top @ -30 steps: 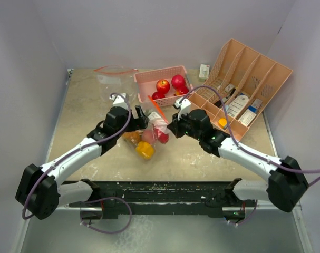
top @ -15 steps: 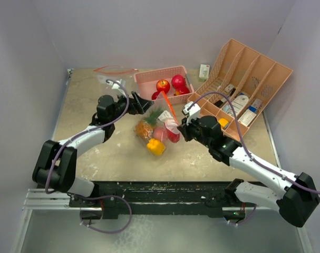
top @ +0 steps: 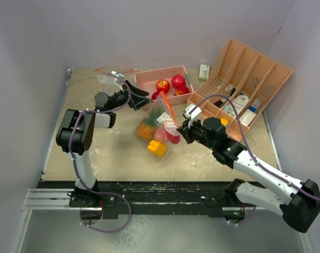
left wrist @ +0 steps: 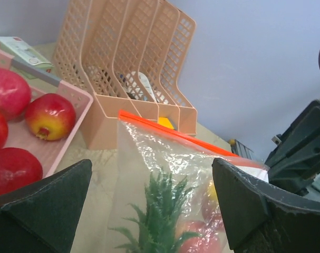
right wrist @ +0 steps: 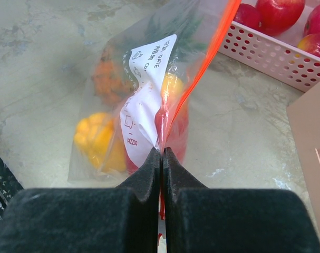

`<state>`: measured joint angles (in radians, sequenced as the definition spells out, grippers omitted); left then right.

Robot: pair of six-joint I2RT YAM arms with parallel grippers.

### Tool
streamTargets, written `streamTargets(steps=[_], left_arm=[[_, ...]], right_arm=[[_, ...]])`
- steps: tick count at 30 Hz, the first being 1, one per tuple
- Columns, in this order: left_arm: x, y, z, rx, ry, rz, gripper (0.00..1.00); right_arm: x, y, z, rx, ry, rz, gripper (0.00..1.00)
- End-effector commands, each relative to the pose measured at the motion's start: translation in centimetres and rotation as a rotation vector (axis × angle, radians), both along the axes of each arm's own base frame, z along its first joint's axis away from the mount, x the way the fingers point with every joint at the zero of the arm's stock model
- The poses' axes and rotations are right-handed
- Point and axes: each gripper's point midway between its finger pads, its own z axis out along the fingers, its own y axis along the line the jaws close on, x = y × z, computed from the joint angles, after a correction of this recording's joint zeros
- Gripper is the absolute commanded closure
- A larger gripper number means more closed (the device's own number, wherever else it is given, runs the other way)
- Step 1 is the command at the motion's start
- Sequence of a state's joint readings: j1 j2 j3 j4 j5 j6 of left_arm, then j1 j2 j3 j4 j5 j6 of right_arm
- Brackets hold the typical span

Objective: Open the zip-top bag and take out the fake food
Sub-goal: Adjust the zipper food storage bag at the center of the board.

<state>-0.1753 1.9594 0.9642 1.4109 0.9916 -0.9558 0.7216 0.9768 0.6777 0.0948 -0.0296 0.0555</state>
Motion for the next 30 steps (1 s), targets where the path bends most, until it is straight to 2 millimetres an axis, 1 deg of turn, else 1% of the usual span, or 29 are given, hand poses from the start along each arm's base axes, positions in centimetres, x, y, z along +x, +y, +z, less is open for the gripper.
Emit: streamTargets(steps=[1,4,9,14,18,21,26,27,30], left_arm=[[-1.6,-1.1,3.2,0.003,-0.214,-0.079,0.01],[-2.0,-1.8,3.2,0.005,-0.228,-0.124,0.01],[-0.9,-2.1,2.3,-0.001,-0.219,-0.133,0.01],[0.2,-2.8,1.9,-0.02,-0.23,-0.15,0.01],[0.6,-3.7,1.8,-0.028,-0.223,-0.174,0.01],[-0.3,-5.0,2.2,-0.026,-0.243,-0.217,0.01],[-2.6,-7.6,3.0,-0.007,-0.274,-0.345,0.0],[-3.1,-8.0,3.0,0.001,-0.277,-0.371,0.01],[-4.6,-8.6,3.0,0.025,-0.284,-0.433,0.15]], right_arm=[[-0.7,1.0,3.0,0.048,-0.066,0.082,1.0],[-1.5,1.6,3.8,0.071,-0.077,0.137,1.0],[-2.7,2.3,4.6,0.088,-0.075,0.215,1.0],[-3.1,2.4,4.6,0.092,-0.064,0.23,1.0],[-3.3,2.5,4.7,0.096,-0.064,0.243,1.0],[-3.4,2.5,4.7,0.098,-0.067,0.244,1.0],[-2.9,2.4,4.1,0.08,-0.057,0.224,1.0],[-2.7,2.2,4.0,0.076,-0.057,0.212,1.0],[-2.3,1.9,3.5,0.062,-0.052,0.176,1.0]])
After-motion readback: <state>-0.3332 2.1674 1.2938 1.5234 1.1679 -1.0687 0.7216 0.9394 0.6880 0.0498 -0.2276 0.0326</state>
